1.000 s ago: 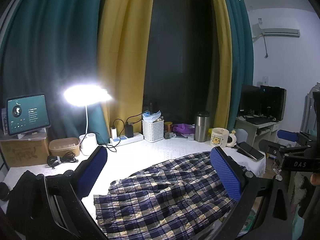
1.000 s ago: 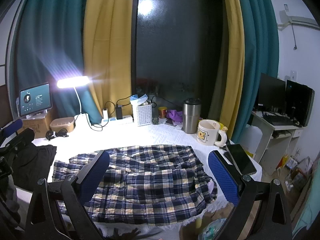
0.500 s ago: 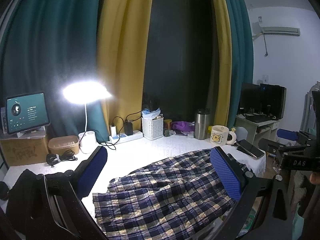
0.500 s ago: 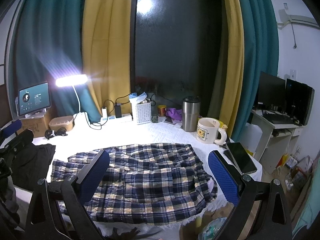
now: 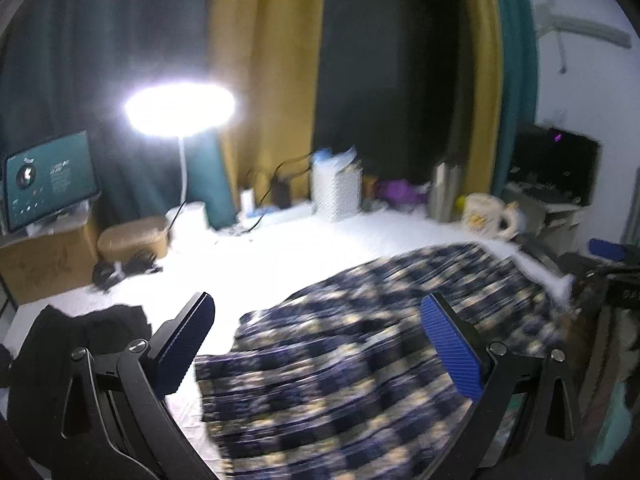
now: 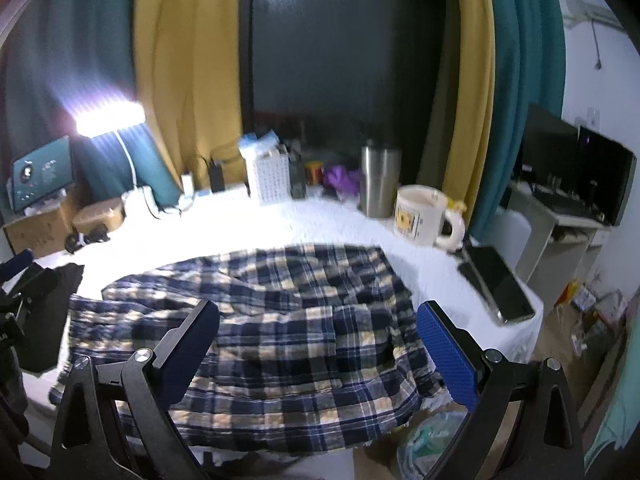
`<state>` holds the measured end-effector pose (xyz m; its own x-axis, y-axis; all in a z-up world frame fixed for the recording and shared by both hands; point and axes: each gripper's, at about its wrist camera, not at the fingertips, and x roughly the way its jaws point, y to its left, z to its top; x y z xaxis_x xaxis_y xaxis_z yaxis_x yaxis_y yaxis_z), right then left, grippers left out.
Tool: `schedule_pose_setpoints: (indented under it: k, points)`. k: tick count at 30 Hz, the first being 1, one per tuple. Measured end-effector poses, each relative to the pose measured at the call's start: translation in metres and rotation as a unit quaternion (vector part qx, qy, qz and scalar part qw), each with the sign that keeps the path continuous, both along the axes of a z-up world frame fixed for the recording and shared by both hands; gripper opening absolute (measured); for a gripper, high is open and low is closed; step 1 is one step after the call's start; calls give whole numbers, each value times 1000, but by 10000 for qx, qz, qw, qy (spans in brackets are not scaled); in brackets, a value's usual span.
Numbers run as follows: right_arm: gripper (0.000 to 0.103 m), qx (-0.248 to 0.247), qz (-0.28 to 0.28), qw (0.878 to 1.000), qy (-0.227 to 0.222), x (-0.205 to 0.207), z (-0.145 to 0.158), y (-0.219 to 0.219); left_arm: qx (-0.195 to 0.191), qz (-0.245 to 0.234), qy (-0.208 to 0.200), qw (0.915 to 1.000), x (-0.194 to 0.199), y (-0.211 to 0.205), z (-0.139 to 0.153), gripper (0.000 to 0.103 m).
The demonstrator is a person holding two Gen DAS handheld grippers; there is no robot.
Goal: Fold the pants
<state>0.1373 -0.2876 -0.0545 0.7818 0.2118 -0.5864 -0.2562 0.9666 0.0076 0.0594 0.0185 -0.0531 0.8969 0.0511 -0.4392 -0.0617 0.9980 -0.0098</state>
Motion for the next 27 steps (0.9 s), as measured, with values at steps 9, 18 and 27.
schedule_pose_setpoints:
  k: [9, 18, 27]
  points:
    - [100, -48, -63, 9988, 478, 58, -26, 2, 64, 406, 428, 9982, 45, 46, -17, 102]
    - [100, -124, -95, 9979, 630, 119, -35, 4, 372, 250, 1087, 9931, 117, 75, -38, 100]
    - [96, -123, 93, 9959, 894, 178, -54, 7, 327, -350, 1949, 9797, 167, 74, -77, 92]
